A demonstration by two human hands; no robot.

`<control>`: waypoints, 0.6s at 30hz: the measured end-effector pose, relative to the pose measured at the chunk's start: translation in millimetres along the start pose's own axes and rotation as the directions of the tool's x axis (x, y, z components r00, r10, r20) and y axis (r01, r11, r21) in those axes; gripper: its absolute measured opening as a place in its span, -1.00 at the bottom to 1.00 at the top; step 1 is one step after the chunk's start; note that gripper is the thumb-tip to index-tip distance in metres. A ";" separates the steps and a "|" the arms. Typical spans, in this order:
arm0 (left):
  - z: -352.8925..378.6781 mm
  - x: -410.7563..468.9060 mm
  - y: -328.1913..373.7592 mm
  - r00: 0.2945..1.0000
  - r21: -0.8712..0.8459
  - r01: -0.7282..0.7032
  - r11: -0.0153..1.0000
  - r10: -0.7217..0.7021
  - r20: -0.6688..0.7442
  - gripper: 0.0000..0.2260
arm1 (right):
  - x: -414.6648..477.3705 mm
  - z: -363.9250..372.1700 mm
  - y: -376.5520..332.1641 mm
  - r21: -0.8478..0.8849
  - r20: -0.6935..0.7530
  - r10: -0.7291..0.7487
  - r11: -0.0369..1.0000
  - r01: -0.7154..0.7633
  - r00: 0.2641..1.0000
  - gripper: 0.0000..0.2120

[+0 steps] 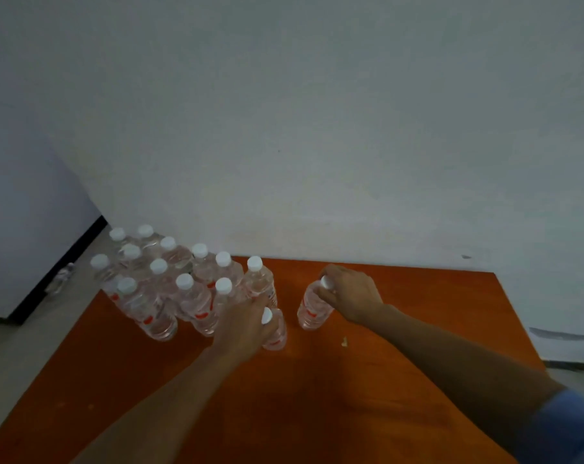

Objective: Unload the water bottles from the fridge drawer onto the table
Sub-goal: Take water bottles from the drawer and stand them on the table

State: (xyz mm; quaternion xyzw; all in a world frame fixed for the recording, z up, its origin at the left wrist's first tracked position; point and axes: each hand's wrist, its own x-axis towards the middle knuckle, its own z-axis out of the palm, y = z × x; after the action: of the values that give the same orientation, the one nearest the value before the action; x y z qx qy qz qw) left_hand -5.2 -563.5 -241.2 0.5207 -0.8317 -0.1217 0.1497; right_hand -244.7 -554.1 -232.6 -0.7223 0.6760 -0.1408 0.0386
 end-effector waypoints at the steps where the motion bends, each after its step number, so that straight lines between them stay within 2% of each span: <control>1: 1.0 10.3 -6.9 1.000 -0.009 -0.013 1.000 0.013 0.006 -0.72 | 12.2 4.8 -3.7 0.001 0.005 0.004 1.000 -0.004 1.000 -0.62; 5: 8.3 37.5 -32.0 0.996 -0.003 -0.090 0.996 0.090 0.007 -0.54 | 52.1 21.8 -14.1 0.001 0.015 0.002 1.000 -0.002 1.000 -0.64; 12: 14.7 53.4 -54.0 0.994 -0.059 -0.106 0.993 0.106 -0.010 -0.64 | 77.3 45.7 -23.8 0.028 0.063 0.026 0.999 -0.028 0.998 -0.62; 15: 14.3 54.0 -56.6 0.992 -0.096 -0.123 0.988 0.122 -0.016 -0.58 | 79.6 50.9 -29.7 0.059 0.076 0.010 0.998 -0.014 0.997 -0.60; 18: 8.4 53.6 -55.6 0.987 -0.053 -0.160 0.986 0.160 -0.002 -0.53 | 78.4 45.0 -32.1 0.093 0.116 0.024 0.995 -0.035 0.993 -0.59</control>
State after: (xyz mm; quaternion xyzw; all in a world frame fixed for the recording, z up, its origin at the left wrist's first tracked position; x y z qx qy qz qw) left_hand 15.6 -635.3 -262.3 0.4480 -0.8674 -0.1319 0.1718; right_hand -198.6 -634.9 -256.0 -0.7164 0.6759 -0.1304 0.1136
